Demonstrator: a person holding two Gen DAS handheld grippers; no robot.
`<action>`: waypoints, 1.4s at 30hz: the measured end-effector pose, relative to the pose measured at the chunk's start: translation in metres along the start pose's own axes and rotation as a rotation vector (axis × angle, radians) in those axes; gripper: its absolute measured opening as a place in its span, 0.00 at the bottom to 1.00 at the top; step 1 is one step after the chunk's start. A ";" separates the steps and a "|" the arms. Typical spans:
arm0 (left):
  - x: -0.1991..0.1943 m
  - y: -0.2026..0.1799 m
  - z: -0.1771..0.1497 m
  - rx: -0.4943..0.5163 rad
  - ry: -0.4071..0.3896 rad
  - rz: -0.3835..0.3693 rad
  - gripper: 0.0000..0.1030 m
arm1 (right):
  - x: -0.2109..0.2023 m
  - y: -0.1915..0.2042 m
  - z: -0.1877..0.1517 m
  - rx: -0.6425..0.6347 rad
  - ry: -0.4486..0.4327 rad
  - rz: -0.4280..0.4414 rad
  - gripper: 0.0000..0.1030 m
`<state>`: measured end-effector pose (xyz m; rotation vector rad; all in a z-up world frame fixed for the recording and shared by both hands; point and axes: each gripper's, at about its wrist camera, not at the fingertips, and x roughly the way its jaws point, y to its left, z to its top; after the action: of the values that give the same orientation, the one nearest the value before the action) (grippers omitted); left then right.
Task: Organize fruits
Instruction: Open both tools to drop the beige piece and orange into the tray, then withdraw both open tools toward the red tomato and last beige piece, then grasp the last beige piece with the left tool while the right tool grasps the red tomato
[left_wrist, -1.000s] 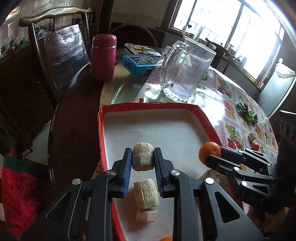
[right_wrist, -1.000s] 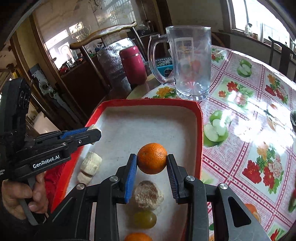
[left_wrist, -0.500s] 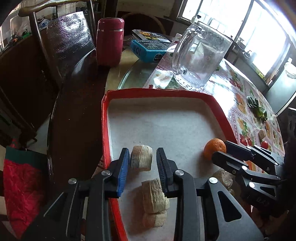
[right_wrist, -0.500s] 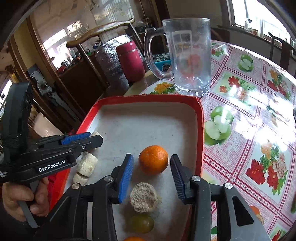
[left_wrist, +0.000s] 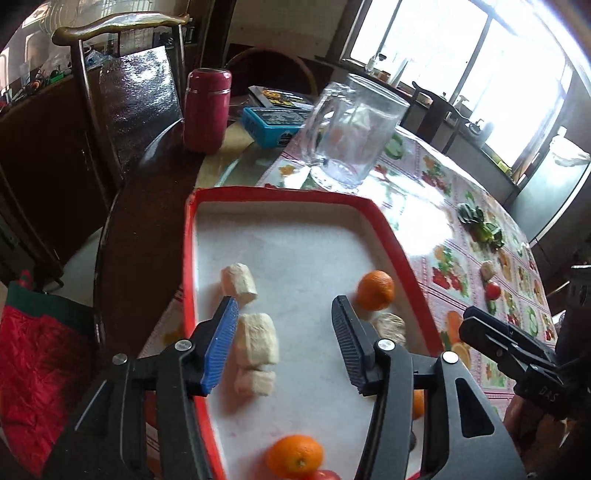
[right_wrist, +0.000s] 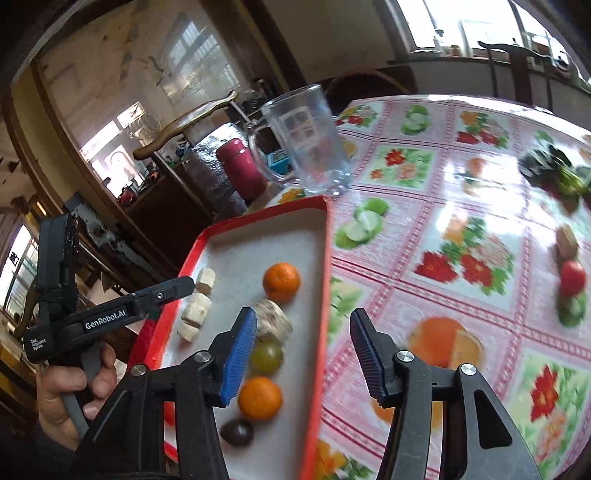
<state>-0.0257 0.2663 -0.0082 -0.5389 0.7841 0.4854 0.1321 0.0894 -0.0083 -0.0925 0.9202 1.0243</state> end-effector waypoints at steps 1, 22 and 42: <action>-0.001 -0.004 -0.002 0.002 0.001 -0.007 0.50 | -0.006 -0.007 -0.004 0.013 -0.003 -0.008 0.53; 0.014 -0.142 -0.022 0.217 0.055 -0.143 0.50 | -0.084 -0.135 -0.043 0.203 -0.090 -0.235 0.54; 0.090 -0.241 0.010 0.323 0.142 -0.180 0.50 | -0.046 -0.191 0.009 0.125 -0.073 -0.321 0.30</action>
<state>0.1771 0.1074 -0.0061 -0.3405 0.9201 0.1491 0.2748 -0.0435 -0.0346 -0.0936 0.8682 0.6676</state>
